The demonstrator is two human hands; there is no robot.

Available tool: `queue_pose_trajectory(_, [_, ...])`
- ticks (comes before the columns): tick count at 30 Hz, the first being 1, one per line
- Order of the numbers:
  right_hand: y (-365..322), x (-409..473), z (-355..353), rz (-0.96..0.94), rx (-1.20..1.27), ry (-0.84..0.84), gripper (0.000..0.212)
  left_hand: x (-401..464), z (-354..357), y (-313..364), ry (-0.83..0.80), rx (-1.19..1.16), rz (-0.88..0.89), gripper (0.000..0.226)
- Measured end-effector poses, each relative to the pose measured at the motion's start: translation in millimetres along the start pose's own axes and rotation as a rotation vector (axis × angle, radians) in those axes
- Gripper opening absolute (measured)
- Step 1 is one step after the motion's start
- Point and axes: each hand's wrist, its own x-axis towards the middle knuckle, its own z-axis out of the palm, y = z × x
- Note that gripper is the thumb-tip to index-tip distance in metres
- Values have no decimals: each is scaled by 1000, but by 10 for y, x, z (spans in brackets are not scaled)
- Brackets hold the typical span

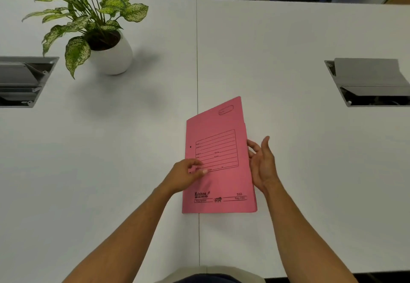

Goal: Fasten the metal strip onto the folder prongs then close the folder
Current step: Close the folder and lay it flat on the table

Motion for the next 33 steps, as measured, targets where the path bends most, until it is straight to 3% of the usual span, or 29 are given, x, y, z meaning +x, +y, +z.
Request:
queue_pose_trajectory(2, [-4,-14,-197,-9,-107,58,62,10,67,-133,84,36,-33,42])
queue_pose_trajectory(5, [147,24,-399,-29,-391,245,20,2,144,-325,133,50,-138,43])
queue_pose_trajectory(7, [291,59,-470,-30,-537,336,10,-13,181,-425,118,41,-179,45])
queue_pose_trajectory(12, [568,137,-417,12,-711,328,33,-7,198,-551,142,132,-199,48])
queue_pose_trajectory(17, [638,242,-226,-92,-1022,225,60,-16,134,-640,164,357,-176,47])
queue_pose_trajectory(22, [792,312,-243,-11,-1407,236,95,-55,94,-733,199,554,-140,43])
queue_pose_trajectory(33, [979,164,-330,-198,-1771,203,56,-99,116,-711,180,591,-137,43])
